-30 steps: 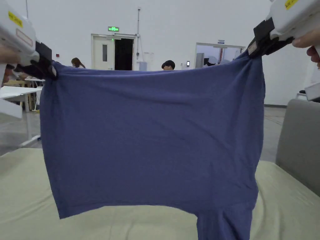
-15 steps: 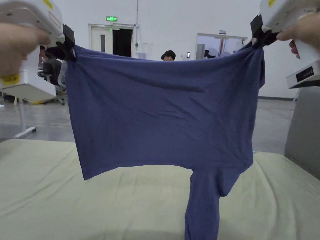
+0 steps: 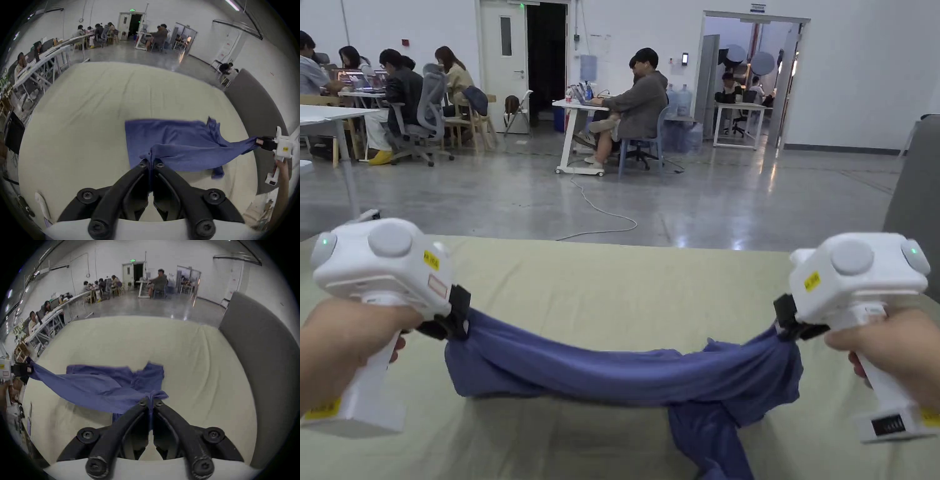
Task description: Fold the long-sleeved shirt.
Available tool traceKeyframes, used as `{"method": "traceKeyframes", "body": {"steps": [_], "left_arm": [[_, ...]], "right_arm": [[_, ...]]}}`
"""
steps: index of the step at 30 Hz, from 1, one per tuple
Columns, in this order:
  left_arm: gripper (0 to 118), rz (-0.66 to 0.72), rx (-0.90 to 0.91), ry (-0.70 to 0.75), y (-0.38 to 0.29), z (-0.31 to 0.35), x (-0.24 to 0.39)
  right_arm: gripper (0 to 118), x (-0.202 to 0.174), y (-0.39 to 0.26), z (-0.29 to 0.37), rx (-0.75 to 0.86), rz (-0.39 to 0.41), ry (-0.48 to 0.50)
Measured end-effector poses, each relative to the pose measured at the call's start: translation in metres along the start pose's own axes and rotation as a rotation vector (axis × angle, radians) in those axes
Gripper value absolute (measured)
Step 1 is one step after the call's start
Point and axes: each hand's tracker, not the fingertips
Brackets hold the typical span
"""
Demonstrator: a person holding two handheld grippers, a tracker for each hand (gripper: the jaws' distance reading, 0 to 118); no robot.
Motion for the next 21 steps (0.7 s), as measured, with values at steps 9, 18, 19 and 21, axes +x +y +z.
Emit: {"method": "traceKeyframes", "body": {"steps": [9, 18, 19, 21], "left_arm": [[0, 0.018, -0.07, -0.063, -0.157, 0.1, -0.022], [0, 0.059, -0.146, -0.118, -0.322, 0.181, -0.03], [0, 0.055, -0.155, -0.13, -0.34, 0.186, -0.03], [0, 0.053, -0.171, -0.118, -0.373, 0.186, -0.032]], "right_arm": [[0, 0.008, -0.162, 0.106, -0.032, 0.043, 0.093], [0, -0.027, -0.332, 0.184, -0.112, 0.12, 0.107], [0, -0.034, -0.352, 0.189, -0.116, 0.14, 0.091], [0, -0.04, -0.382, 0.193, -0.136, 0.141, 0.102]]}}
